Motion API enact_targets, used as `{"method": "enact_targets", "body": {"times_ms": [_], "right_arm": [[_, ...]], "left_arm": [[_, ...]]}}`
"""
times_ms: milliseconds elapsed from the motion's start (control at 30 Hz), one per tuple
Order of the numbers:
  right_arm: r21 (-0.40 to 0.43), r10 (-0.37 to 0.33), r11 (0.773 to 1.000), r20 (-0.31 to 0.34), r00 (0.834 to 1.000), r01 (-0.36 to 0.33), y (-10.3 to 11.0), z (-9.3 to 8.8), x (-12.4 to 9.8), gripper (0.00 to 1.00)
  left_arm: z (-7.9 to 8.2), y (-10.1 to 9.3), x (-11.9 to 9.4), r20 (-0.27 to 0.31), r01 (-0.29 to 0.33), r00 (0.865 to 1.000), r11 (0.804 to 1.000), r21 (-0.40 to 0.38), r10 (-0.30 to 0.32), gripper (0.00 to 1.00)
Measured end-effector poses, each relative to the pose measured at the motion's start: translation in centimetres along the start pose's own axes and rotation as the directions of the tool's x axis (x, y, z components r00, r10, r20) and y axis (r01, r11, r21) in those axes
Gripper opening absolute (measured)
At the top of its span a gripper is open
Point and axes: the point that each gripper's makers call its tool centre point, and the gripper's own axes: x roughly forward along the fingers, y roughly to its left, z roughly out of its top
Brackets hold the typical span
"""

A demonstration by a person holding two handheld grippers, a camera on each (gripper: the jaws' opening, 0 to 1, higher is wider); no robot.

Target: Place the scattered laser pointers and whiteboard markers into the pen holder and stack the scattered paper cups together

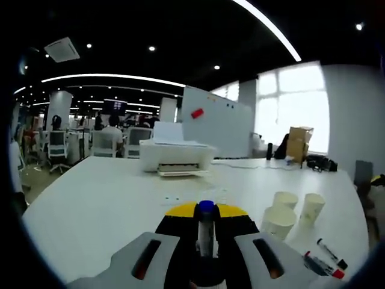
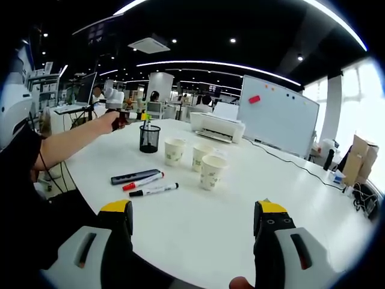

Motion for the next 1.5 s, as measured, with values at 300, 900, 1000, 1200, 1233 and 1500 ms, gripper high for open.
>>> {"method": "enact_targets", "body": {"times_ms": [300,900,1000,1200,1233,1500], "right_arm": [[0.001,0.002,1.0,0.003,1.0,-0.002,0.12,0.06,0.0,0.78],[0.005,0.001,1.0,0.002,1.0,-0.001,-0.07,-0.19,0.04,0.78],[0.005,0.002,1.0,0.002,1.0,-0.002,-0.05,-0.19,0.05,0.78],[0.003,0.001,1.0,0.003,1.0,-0.001,-0.02,-0.1,0.01,0.78],[0.003,0.002,1.0,0.003,1.0,-0.002,-0.01,-0.1,0.01,0.78],[-0.001,0.001,1.0,0.003,1.0,-0.001,0.03,-0.04,-0.11,0.78]], "left_arm": [[0.0,0.12,0.08,0.0,-0.005,1.0,1.0,0.011,0.005,0.15],[-0.28,0.28,0.28,-0.004,-0.013,1.0,1.0,0.006,0.013,0.15],[-0.27,0.39,0.28,-0.003,-0.018,1.0,1.0,0.006,0.018,0.15],[0.01,0.35,0.37,0.0,-0.016,1.0,1.0,0.007,0.016,0.15],[0.07,0.35,0.39,0.0,-0.017,1.0,1.0,0.01,0.017,0.15],[0.16,1.01,0.73,-0.006,-0.033,0.999,0.999,0.026,0.033,0.15]]}}
